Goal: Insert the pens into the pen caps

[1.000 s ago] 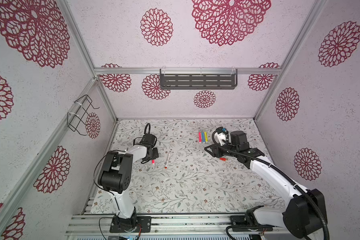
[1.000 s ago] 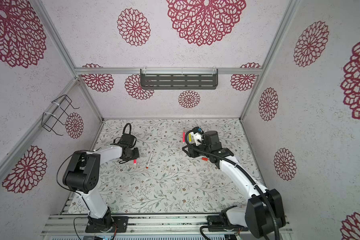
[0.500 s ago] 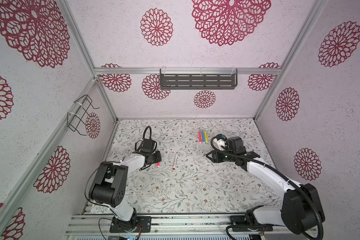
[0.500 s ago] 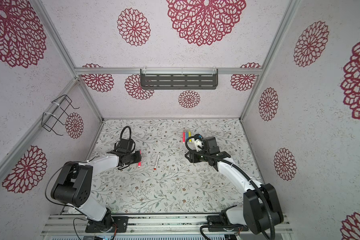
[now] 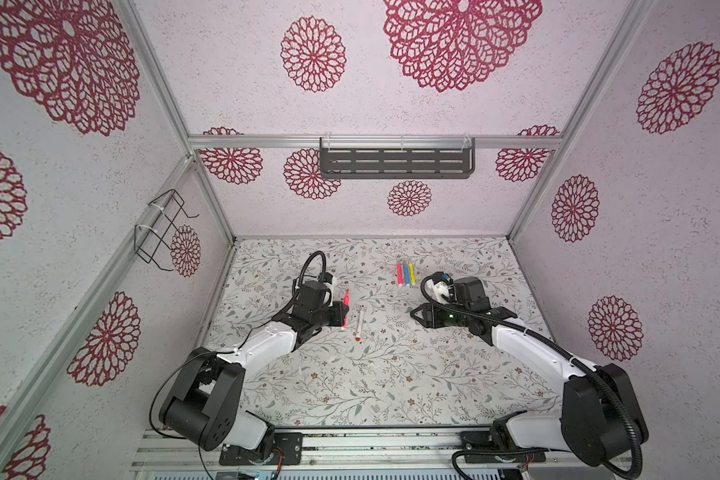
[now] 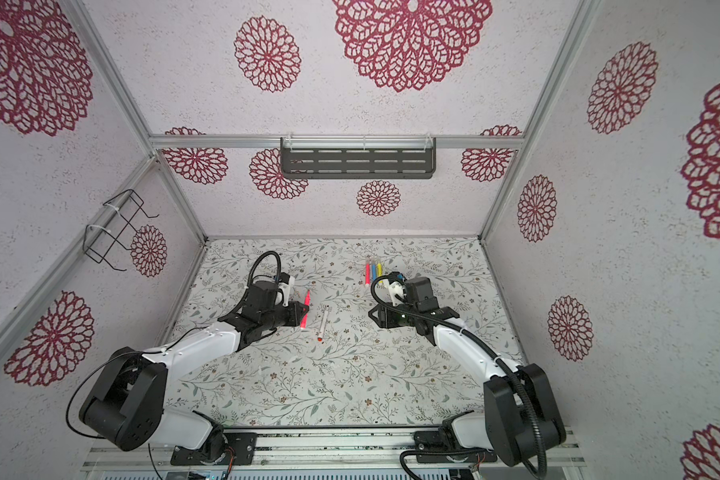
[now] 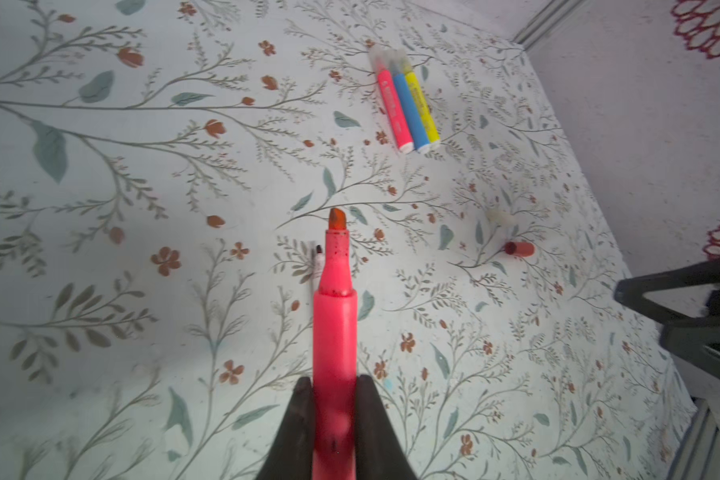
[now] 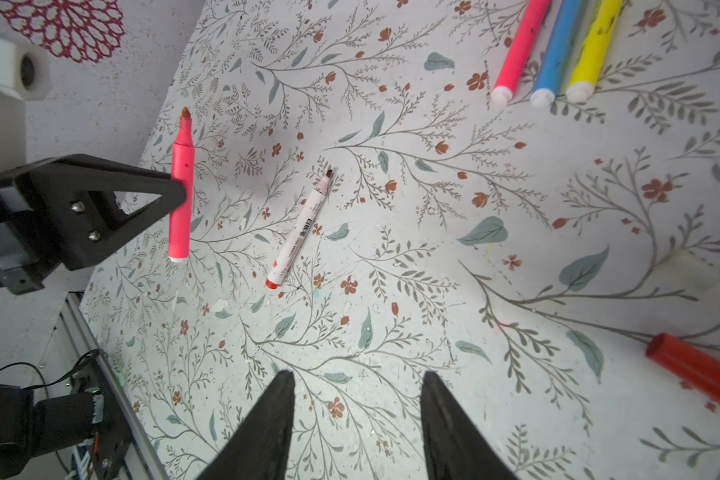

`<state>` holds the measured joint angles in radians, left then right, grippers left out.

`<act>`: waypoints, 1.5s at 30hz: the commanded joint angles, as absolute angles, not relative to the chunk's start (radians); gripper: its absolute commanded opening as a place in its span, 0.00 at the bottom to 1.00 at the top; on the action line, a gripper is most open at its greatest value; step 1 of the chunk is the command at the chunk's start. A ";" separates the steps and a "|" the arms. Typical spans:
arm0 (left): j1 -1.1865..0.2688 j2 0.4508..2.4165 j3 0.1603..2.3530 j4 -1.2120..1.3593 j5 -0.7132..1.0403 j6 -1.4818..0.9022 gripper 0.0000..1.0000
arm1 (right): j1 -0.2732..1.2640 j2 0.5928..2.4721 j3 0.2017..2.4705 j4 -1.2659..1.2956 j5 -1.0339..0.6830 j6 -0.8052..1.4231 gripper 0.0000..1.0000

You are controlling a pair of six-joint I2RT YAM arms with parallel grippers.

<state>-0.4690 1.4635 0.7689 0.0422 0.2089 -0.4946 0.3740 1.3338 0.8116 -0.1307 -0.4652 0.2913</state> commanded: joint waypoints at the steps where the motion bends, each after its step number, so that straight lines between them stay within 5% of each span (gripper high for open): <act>1: -0.513 1.440 0.762 0.156 0.244 -0.509 0.11 | 0.371 1.309 0.793 -0.018 -0.567 0.340 0.52; 16: -0.687 1.426 0.746 0.320 0.204 -0.560 0.12 | 0.395 1.320 0.704 0.361 -0.724 0.575 0.53; 45: -0.805 1.468 0.752 0.397 0.170 -0.579 0.11 | 0.470 1.411 0.784 0.440 -0.723 0.632 0.47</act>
